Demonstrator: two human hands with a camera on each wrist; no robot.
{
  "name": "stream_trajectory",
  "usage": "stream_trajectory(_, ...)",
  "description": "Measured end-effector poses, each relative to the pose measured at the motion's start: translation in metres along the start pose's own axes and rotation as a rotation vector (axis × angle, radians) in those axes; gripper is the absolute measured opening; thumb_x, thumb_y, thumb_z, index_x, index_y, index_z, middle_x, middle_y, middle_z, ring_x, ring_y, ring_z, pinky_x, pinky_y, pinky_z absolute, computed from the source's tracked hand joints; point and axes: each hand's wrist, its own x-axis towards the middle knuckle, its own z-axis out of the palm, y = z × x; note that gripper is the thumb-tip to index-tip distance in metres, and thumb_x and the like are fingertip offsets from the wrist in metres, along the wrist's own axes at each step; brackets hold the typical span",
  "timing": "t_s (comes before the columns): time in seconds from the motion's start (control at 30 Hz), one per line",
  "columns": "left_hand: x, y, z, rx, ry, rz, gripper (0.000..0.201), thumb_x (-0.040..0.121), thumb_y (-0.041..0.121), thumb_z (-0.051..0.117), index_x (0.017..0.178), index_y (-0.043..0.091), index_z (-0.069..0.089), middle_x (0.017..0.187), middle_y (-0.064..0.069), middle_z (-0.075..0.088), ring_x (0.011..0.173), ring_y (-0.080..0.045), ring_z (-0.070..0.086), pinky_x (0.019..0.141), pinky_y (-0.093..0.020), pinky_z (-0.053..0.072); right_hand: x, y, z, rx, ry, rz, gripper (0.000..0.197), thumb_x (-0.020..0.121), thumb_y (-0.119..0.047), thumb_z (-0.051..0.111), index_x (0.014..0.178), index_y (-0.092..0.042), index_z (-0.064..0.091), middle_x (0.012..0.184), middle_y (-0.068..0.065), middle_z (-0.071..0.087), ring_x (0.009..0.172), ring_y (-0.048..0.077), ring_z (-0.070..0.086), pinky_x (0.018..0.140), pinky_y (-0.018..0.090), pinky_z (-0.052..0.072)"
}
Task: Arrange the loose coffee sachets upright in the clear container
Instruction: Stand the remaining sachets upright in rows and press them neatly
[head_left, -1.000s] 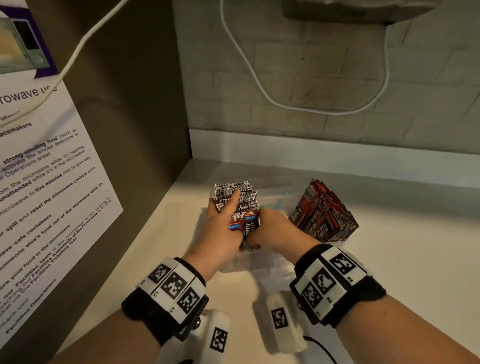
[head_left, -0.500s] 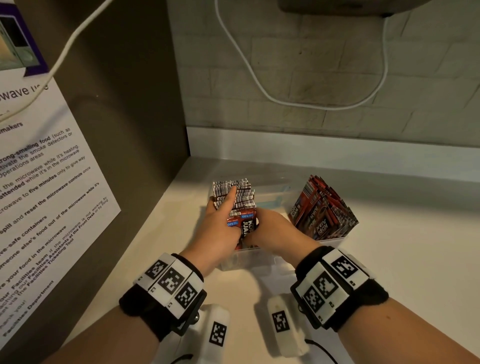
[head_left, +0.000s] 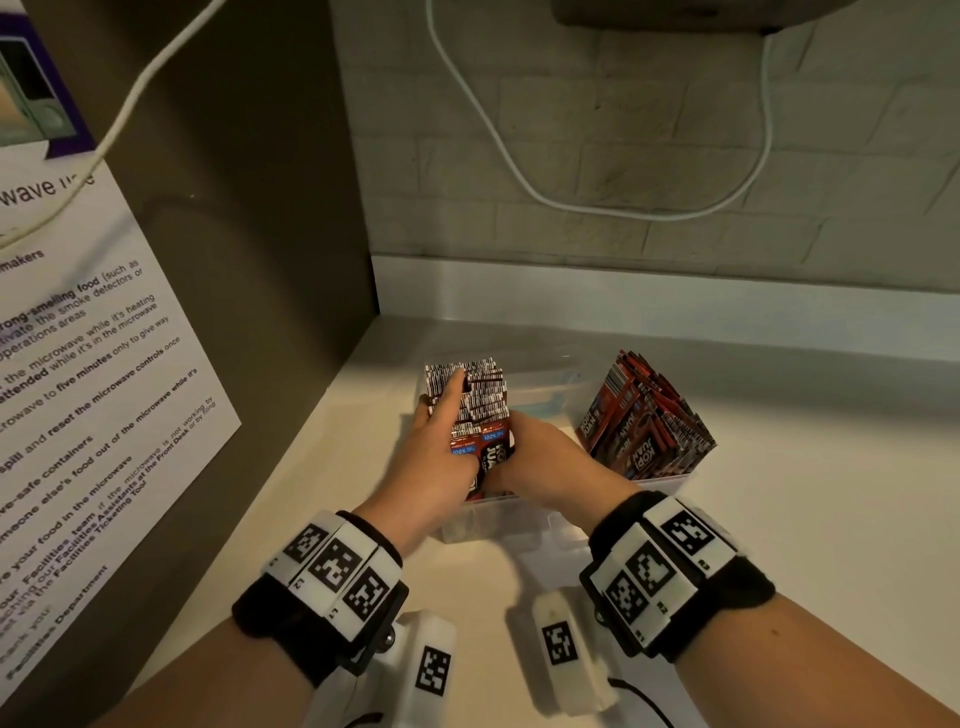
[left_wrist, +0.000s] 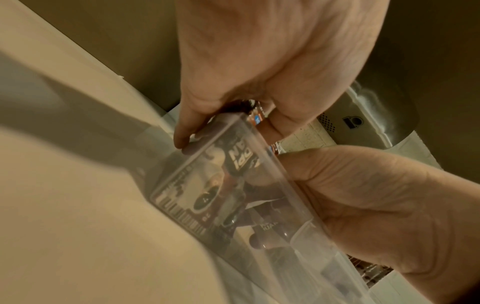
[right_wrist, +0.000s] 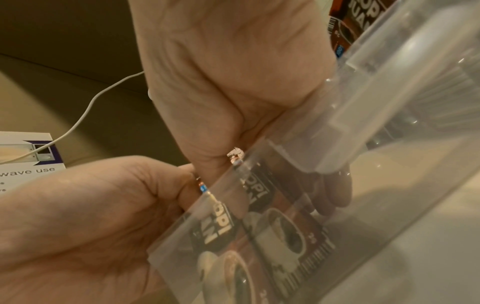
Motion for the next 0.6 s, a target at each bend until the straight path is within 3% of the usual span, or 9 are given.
stream_trajectory(0.07, 0.0003, 0.0013, 0.0003, -0.026, -0.012, -0.016, 0.091, 0.086, -0.015, 0.039, 0.15, 0.045, 0.016, 0.148, 0.007, 0.031, 0.122, -0.017, 0.048, 0.082, -0.022, 0.048, 0.0008, 0.0003, 0.0011, 0.006, 0.001, 0.003, 0.044, 0.075, -0.014, 0.071, 0.116, -0.016, 0.057, 0.109, 0.004, 0.067, 0.099, 0.022, 0.062, 0.09, 0.039, 0.052)
stream_trajectory(0.2, -0.0002, 0.0008, -0.0013, -0.058, -0.008, -0.025, 0.097, 0.083, -0.016, 0.038, 0.149, 0.05, 0.011, 0.147, 0.005, 0.038, 0.123, -0.02, 0.051, 0.095, -0.036, 0.051, 0.0018, 0.0026, 0.001, 0.027, 0.005, 0.032, 0.047, 0.072, -0.014, 0.074, 0.115, -0.017, 0.056, 0.106, 0.002, 0.067, 0.095, 0.019, 0.063, 0.087, 0.037, 0.054)
stream_trajectory(0.33, 0.0004, -0.0006, -0.0028, -0.038, -0.001, -0.024, 0.103, 0.081, -0.013, 0.046, 0.147, 0.055, 0.005, 0.141, 0.005, 0.045, 0.117, -0.019, 0.055, 0.088, -0.034, 0.054, 0.0026, 0.0035, -0.0003, 0.029, 0.01, 0.043, 0.048, 0.07, -0.013, 0.075, 0.114, -0.015, 0.056, 0.106, 0.003, 0.067, 0.094, 0.018, 0.063, 0.086, 0.036, 0.054)
stream_trajectory(0.47, -0.0006, 0.0001, -0.0035, -0.014, 0.001, -0.024, 0.106, 0.072, 0.003, 0.056, 0.145, 0.058, 0.003, 0.138, 0.005, 0.047, 0.117, -0.018, 0.055, 0.093, -0.042, 0.053, 0.0014, 0.0034, -0.0018, 0.05, 0.016, 0.063, 0.051, 0.07, -0.013, 0.075, 0.115, -0.015, 0.052, 0.104, 0.002, 0.065, 0.093, 0.017, 0.062, 0.082, 0.033, 0.054)
stream_trajectory(0.6, -0.0001, -0.0021, -0.0075, -0.039, 0.029, -0.017, 0.105, 0.059, 0.02, 0.056, 0.144, 0.057, 0.007, 0.138, 0.007, 0.049, 0.119, -0.018, 0.055, 0.097, -0.047, 0.05, -0.0011, 0.0004, -0.0055, 0.048, 0.022, 0.092, 0.049, 0.071, -0.014, 0.076, 0.112, -0.014, 0.05, 0.093, 0.0, 0.061, 0.084, 0.015, 0.059, 0.069, 0.027, 0.05)
